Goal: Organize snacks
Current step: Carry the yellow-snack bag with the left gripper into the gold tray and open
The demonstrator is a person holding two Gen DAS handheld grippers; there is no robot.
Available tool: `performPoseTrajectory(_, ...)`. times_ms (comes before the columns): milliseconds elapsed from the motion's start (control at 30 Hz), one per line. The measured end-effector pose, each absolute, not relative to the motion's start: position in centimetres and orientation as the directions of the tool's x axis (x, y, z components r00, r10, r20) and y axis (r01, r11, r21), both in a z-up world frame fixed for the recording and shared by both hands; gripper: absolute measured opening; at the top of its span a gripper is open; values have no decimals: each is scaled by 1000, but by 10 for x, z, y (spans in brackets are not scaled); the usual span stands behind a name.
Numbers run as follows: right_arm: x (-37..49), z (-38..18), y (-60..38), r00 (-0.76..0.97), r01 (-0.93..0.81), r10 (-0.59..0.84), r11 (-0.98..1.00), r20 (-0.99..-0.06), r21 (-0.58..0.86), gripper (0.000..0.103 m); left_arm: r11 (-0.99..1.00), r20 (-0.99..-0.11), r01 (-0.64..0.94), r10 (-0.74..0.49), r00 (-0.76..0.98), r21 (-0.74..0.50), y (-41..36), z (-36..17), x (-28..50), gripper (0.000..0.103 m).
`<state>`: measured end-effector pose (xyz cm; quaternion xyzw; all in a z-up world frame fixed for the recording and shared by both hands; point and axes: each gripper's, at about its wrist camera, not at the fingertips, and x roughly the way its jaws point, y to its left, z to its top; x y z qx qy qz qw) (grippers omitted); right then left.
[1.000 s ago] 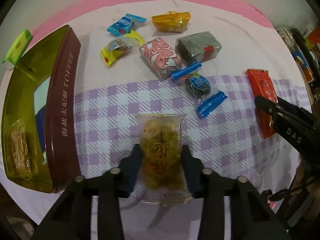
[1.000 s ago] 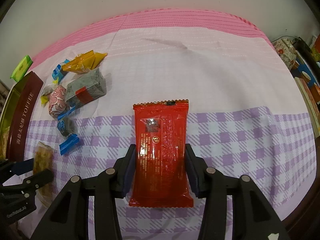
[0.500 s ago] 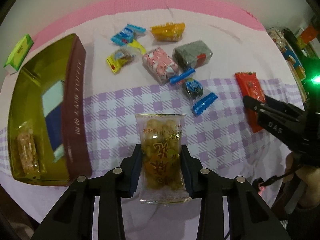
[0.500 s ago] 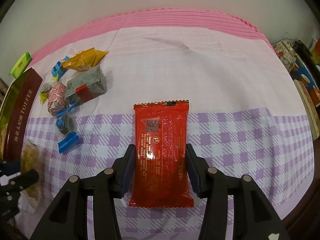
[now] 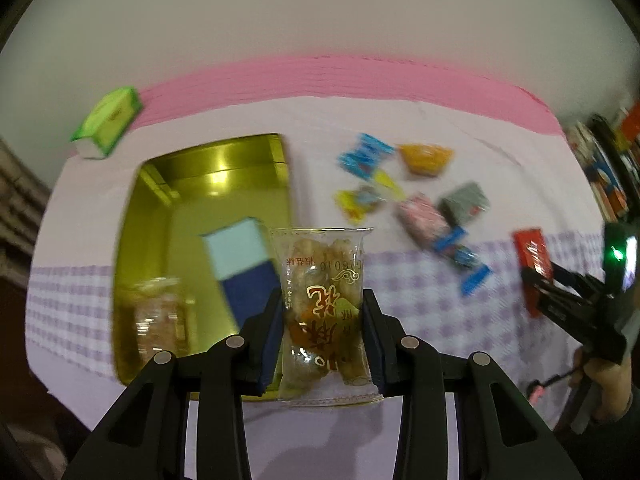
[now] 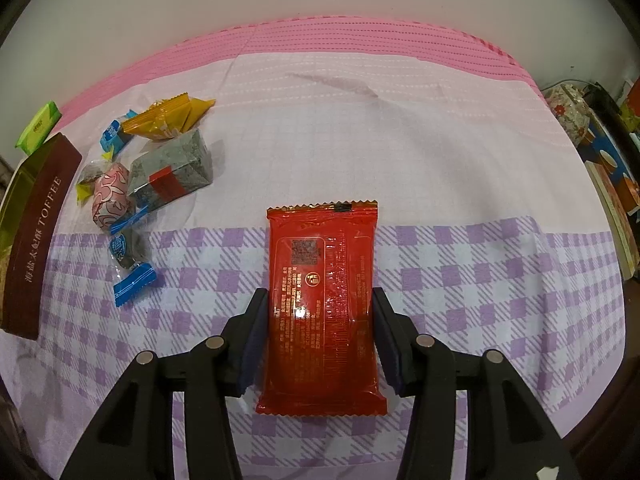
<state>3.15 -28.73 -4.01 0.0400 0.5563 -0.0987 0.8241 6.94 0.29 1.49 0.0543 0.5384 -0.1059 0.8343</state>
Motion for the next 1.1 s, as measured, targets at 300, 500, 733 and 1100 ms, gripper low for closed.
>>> performPoseTrajectory(300,34,-41,-287,349,210,-123,976,-929,-50,51,994,-926,97,7,378,48,69,-12,88,38)
performPoseTrajectory(500,35,-41,-288,348,210,-124,976,-929,-51,51,994,-934,60,62,351,88,92,-33,91,38)
performPoseTrajectory(733,37,-42,-289,339,217,-128,975,-932,-55,55,991,-936,49,99,337,122,105,-45,96,38)
performPoseTrajectory(1100,35,-42,-289,350,236,-138,970,-927,-55,55,986,-935,62,127,331,156,111,-56,100,38)
